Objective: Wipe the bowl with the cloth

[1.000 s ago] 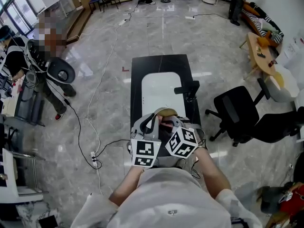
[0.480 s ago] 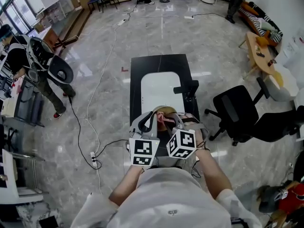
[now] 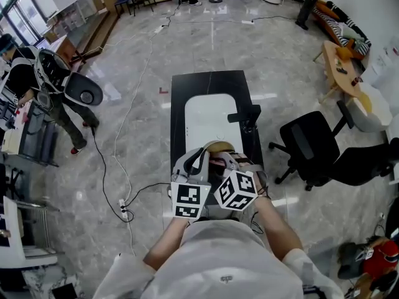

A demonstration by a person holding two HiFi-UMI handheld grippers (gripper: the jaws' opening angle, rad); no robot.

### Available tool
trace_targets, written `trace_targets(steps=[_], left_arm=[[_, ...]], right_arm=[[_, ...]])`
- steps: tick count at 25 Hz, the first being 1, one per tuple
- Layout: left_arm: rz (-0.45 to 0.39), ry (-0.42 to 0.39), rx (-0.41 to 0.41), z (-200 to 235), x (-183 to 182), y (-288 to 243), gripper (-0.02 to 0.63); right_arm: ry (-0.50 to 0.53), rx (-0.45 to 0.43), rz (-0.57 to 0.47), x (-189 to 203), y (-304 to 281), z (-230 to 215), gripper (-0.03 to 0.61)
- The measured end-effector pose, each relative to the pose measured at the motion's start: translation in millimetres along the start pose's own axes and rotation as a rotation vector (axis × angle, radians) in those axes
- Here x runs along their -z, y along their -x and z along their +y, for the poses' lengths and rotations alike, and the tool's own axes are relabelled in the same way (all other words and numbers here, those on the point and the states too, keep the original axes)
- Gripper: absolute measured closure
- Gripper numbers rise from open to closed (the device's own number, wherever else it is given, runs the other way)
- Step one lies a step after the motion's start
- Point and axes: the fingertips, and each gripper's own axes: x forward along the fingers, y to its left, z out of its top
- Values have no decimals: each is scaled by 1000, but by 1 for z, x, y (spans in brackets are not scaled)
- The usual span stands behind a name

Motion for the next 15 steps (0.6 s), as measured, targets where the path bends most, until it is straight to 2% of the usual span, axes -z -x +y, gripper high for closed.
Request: trace_targets(steps=[8,12,15], left_arm=[[-20,-36,-4,-2,-11,1,588],[-20,-37,-15,1,-10,1,588],[-1,-32,-17,1,-4,0,588]], right_arm=[[-82,51,-60,-11,8,-15,552],[-74,25,-45,-8,5,-8,552],[-18,7,14,2,2,0,552]])
